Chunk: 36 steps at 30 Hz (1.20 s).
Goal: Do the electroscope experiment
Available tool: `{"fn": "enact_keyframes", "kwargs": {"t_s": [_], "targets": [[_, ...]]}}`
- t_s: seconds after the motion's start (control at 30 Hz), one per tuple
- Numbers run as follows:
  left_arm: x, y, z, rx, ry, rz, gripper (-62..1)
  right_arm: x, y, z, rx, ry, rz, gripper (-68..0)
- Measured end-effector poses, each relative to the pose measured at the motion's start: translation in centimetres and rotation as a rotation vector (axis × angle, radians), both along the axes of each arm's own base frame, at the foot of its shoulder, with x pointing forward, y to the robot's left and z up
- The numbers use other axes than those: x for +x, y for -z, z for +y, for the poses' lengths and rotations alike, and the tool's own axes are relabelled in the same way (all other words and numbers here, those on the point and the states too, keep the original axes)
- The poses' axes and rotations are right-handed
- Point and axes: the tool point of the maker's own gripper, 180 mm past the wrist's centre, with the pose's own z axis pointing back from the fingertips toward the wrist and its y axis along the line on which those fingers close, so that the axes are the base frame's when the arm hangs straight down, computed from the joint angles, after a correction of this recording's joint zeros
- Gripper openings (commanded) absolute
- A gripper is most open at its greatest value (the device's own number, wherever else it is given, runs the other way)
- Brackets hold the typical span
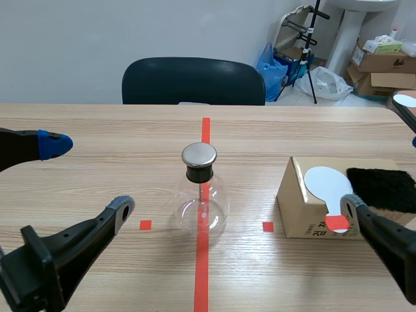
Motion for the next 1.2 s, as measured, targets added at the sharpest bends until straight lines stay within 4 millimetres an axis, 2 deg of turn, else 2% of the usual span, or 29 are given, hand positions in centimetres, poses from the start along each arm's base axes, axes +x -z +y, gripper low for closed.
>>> {"fn": "enact_keyframes", "kwargs": {"t_s": [1.2], "targets": [[0.01, -0.05, -0.01, -0.002, 0.000, -0.002, 1.4, 0.00, -0.17, 0.26, -0.002, -0.022, -0.007, 0.4]]}}
